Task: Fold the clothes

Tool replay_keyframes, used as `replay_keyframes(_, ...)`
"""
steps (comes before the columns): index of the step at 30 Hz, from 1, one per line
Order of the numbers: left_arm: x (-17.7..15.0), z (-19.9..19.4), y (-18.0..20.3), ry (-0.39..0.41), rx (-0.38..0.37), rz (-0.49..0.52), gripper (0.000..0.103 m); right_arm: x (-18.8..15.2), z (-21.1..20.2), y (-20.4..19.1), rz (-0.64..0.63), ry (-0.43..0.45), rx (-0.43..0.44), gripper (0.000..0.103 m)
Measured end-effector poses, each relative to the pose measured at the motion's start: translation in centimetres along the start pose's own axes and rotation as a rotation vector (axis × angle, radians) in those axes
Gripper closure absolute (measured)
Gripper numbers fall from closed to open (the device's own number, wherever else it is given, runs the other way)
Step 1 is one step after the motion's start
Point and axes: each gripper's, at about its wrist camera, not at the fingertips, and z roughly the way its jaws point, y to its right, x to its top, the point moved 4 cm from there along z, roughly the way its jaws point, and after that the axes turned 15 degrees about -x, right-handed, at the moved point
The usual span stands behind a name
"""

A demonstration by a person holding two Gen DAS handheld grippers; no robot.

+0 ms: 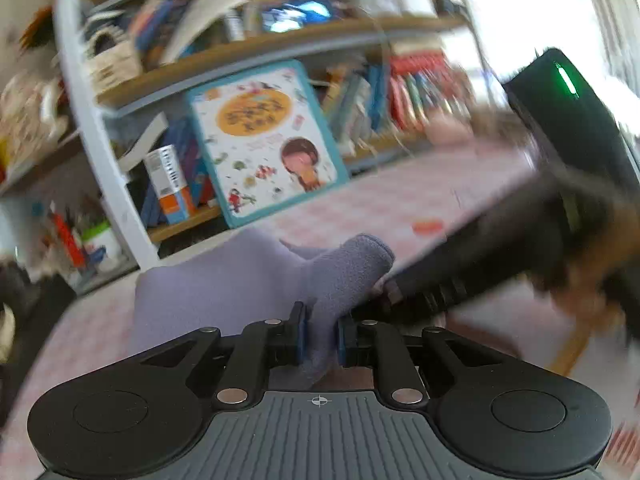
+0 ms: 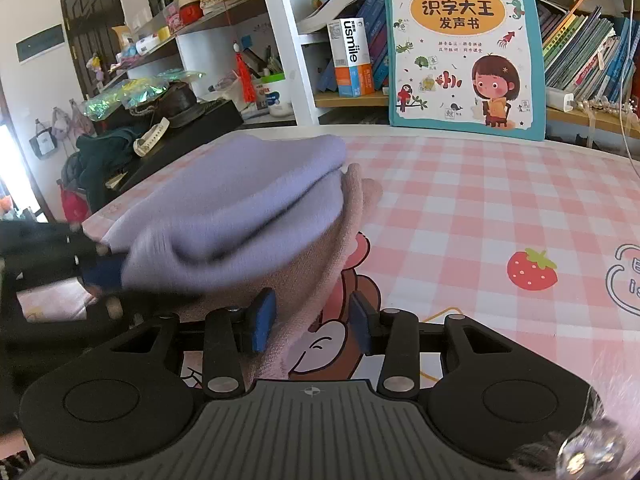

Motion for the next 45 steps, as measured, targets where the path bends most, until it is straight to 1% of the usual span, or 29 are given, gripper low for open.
replay_keyframes(1, -0.1, 0.0, 0.1, 0.002, 0.002, 0.002, 0.088, 0.0, 0.0, 0.0, -0.001, 0.000, -0.001, 0.065)
replay_keyframes(3, -0.8, 0.8, 1.0, -0.050, 0.014, 0.077, 0.086, 0.0, 0.0, 0.0, 0.000, 0.000, 0.000, 0.065)
replay_keyframes(4, -1.2, 1.3, 1.5, -0.075, 0.021, 0.118, 0.081, -0.1, 0.0, -0.1, 0.000, 0.000, 0.000, 0.065)
replay_keyframes(6, -1.6, 1.4, 2.2, -0.085, 0.039, 0.171, 0.077, 0.0, 0.0, 0.0, 0.000, 0.000, 0.000, 0.065)
replay_keyframes(8, -1.3, 0.8, 2.4, -0.073, 0.020, 0.172, 0.064, 0.0, 0.0, 0.0, 0.000, 0.000, 0.000, 0.065)
replay_keyframes(12, -1.2, -1.7, 2.3, -0.043, -0.053, 0.153, 0.060, 0.0, 0.0, 0.4, 0.024, -0.003, 0.014, 0.063)
replay_keyframes(13, -1.3, -2.6, 1.9, -0.033, -0.076, 0.131, 0.055, -0.1, -0.2, 0.5, 0.025, 0.000, 0.009, 0.059)
replay_keyframes(15, -1.3, -4.6, 0.8, -0.013, -0.121, 0.072, 0.054, -0.2, -0.5, 0.6, 0.025, 0.006, -0.001, 0.056)
replay_keyframes(17, -1.0, -6.4, -0.9, 0.032, -0.153, 0.000, 0.053, -0.4, -1.2, 1.0, 0.026, 0.019, -0.004, 0.052)
replay_keyframes(18, -0.8, -7.1, -2.1, 0.060, -0.153, -0.047, 0.051, -0.5, -1.7, 1.4, 0.035, 0.026, -0.007, 0.051)
replay_keyframes(19, -0.6, -7.8, -3.4, 0.090, -0.150, -0.097, 0.046, -0.5, -2.2, 1.9, 0.048, 0.032, -0.012, 0.051)
replay_keyframes(20, -0.4, -8.1, -4.7, 0.111, -0.131, -0.147, 0.042, -0.4, -2.9, 2.5, 0.075, 0.041, -0.021, 0.051)
replay_keyframes(22, -0.6, -7.6, -6.9, 0.119, -0.068, -0.219, 0.042, 0.0, -4.4, 3.6, 0.147, 0.071, -0.030, 0.051)
replay_keyframes(23, -0.8, -7.1, -7.9, 0.113, -0.032, -0.247, 0.045, 0.3, -5.1, 4.1, 0.184, 0.089, -0.023, 0.051)
replay_keyframes(25, -1.5, -5.7, -8.8, 0.084, -0.004, -0.273, 0.048, 1.0, -6.2, 4.1, 0.236, 0.114, 0.037, 0.051)
replay_keyframes(26, -1.8, -5.1, -8.5, 0.065, -0.001, -0.254, 0.052, 1.3, -6.3, 3.9, 0.250, 0.115, 0.065, 0.051)
replay_keyframes(27, -2.2, -4.6, -7.9, 0.044, -0.001, -0.223, 0.053, 1.6, -6.1, 3.5, 0.249, 0.103, 0.086, 0.051)
replay_keyframes(29, -2.9, -3.6, -6.8, 0.004, -0.002, -0.162, 0.053, 2.2, -5.6, 2.6, 0.247, 0.080, 0.127, 0.051)
replay_keyframes(30, -3.1, -3.5, -6.6, -0.004, -0.005, -0.153, 0.053, 2.4, -5.2, 2.1, 0.243, 0.064, 0.141, 0.051)
replay_keyframes(32, -3.5, -3.5, -6.4, -0.013, -0.014, -0.151, 0.053, 2.7, -3.4, 0.9, 0.217, 0.014, 0.130, 0.051)
replay_keyframes(35, -3.9, -3.7, -6.9, -0.005, -0.037, -0.162, 0.053, 3.1, -0.6, -0.5, 0.196, -0.043, 0.106, 0.051)
replay_keyframes(36, -3.9, -3.7, -6.9, -0.002, -0.040, -0.162, 0.053, 3.3, 0.3, -0.7, 0.204, -0.057, 0.104, 0.050)
replay_keyframes(37, -4.0, -3.7, -7.0, 0.001, -0.043, -0.161, 0.053, 3.6, 1.2, -0.8, 0.218, -0.071, 0.101, 0.045)
replay_keyframes(38, -4.1, -3.7, -6.9, 0.005, -0.044, -0.159, 0.053, 3.9, 2.0, -0.6, 0.241, -0.083, 0.096, 0.044)
replay_keyframes(40, -4.3, -3.7, -6.8, 0.013, -0.044, -0.154, 0.053, 4.6, 3.6, -0.3, 0.294, -0.109, 0.093, 0.043)
replay_keyframes(42, -4.4, -3.7, -6.9, 0.020, -0.047, -0.153, 0.052, 4.9, 4.5, 0.6, 0.383, -0.132, 0.124, 0.043)
replay_keyframes(43, -4.4, -3.8, -6.9, 0.023, -0.049, -0.155, 0.052, 5.1, 4.9, 1.0, 0.417, -0.140, 0.135, 0.044)
replay_keyframes(44, -4.5, -3.8, -6.9, 0.026, -0.050, -0.157, 0.052, 5.3, 5.0, 1.2, 0.427, -0.142, 0.134, 0.054)
replay_keyframes(45, -4.5, -3.8, -6.9, 0.028, -0.053, -0.159, 0.052, 5.6, 5.1, 1.4, 0.437, -0.145, 0.133, 0.067)
